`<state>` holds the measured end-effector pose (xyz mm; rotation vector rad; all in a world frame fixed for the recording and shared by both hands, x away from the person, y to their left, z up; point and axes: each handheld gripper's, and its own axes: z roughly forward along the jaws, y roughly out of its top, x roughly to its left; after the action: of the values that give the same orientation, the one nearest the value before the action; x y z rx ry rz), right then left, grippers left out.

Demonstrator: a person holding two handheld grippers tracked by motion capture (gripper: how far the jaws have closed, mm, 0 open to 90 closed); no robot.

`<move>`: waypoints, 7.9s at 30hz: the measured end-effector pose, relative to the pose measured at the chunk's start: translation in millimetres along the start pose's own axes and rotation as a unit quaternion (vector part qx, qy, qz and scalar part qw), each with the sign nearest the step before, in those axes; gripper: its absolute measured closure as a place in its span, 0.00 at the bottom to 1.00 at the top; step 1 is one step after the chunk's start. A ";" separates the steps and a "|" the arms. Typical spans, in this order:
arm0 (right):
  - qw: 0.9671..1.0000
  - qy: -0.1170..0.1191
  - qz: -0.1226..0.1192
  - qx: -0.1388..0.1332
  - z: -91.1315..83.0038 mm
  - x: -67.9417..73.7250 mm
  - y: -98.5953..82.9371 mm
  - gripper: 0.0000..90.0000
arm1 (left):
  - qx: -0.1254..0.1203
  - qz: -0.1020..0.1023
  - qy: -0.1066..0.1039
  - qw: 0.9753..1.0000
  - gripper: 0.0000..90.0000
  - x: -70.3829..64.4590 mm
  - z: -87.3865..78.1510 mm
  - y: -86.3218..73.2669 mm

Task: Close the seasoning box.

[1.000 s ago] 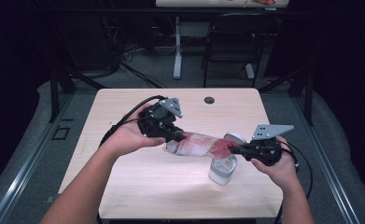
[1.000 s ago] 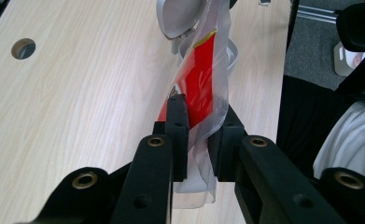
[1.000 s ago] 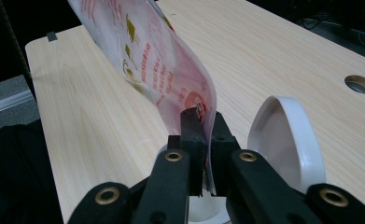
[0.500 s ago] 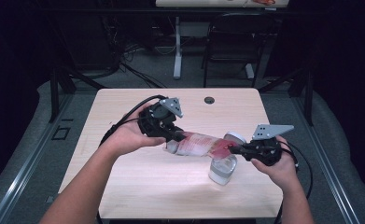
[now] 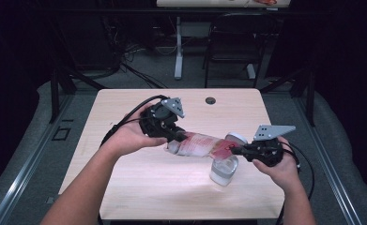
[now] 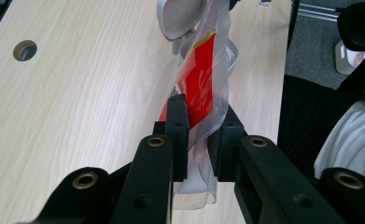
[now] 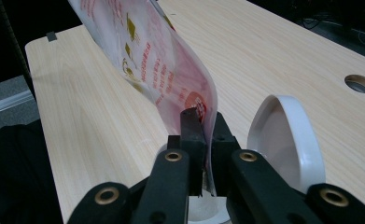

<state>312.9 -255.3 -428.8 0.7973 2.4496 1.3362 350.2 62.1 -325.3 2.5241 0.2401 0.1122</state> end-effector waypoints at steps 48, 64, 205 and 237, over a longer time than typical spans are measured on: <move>1.000 -0.001 -0.004 0.008 -0.5 0.1 -0.5 0.98 | -0.001 0.005 0.000 1.000 0.89 -2.1 -0.2 5.1; 1.000 0.000 -0.004 0.007 -0.1 -0.1 -0.8 0.97 | 0.001 0.008 0.000 1.000 0.90 -3.1 -1.1 8.6; 0.999 0.037 -0.008 0.039 -9.0 1.4 -5.7 0.99 | 0.001 0.024 -0.003 1.000 0.89 -10.4 0.8 25.0; 0.998 0.033 -0.008 0.044 -17.9 -0.5 -7.1 0.99 | -0.004 0.024 -0.006 1.000 0.89 -9.8 6.8 29.2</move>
<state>302.7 -271.2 -424.8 0.7643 2.5770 1.2767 345.8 32.8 -314.4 2.5223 0.1730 0.1157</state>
